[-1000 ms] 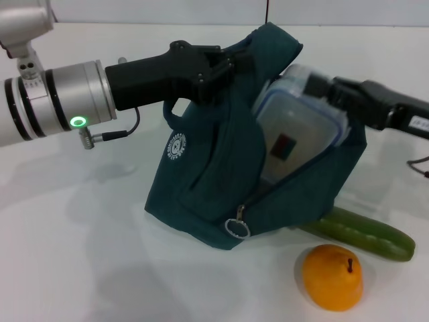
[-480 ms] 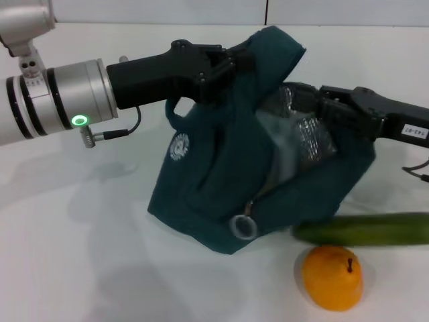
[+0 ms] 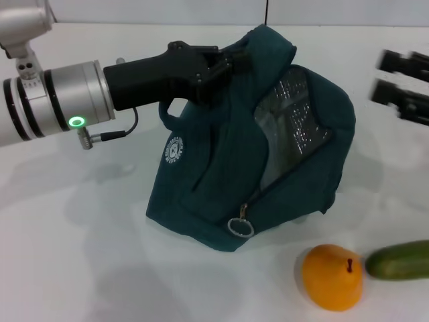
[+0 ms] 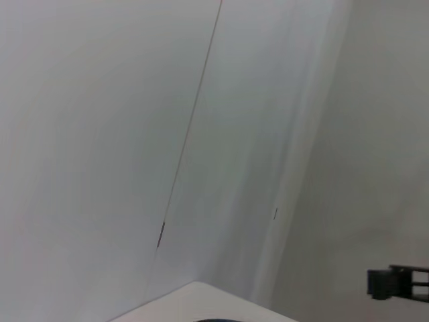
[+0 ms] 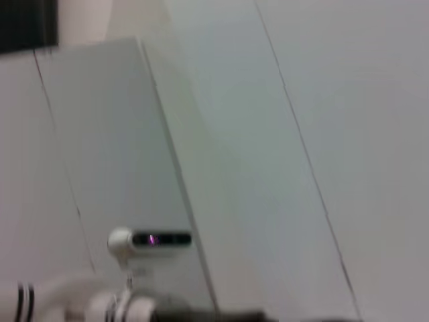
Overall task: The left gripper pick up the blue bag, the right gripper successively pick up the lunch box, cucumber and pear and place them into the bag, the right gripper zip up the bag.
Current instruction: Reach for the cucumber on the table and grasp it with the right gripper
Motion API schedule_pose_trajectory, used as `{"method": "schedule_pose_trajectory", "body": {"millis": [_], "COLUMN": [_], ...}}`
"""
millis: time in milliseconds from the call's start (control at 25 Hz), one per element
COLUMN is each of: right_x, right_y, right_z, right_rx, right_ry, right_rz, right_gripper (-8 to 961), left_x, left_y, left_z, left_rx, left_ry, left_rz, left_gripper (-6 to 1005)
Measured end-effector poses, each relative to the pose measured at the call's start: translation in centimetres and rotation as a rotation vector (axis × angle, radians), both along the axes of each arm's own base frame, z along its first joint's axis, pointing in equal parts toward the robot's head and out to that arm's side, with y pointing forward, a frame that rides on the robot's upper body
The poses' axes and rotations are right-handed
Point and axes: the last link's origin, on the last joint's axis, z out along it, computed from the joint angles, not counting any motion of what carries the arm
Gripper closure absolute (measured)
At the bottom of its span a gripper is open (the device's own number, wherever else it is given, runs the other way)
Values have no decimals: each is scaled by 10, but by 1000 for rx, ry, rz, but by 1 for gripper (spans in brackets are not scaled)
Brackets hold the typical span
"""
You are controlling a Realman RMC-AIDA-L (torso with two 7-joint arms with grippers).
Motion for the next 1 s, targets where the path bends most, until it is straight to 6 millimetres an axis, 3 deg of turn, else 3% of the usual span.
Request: {"method": "schedule_pose_trajectory", "body": {"millis": [160,360,480,1000], "right_x": [12,21,22,18], "right_y": [-14,-37,-41,-40], "right_z": [29,50,54,56], "right_rx": [-8,-133,-169,-235], "right_ry": [-170,-453,-549,-684], "right_rz": [-48,-132,-172,-150], "right_gripper": [310,228,212,206], "left_x": [-1,0,0,-3], "left_y": [0,4,5,8], "left_z": [0,-1,-2,-4], "left_rx": [1,9,14,29], "left_ry": [4,16,19,23], "left_rz": [5,12,18,44], "left_gripper": [959,959,959,959]}}
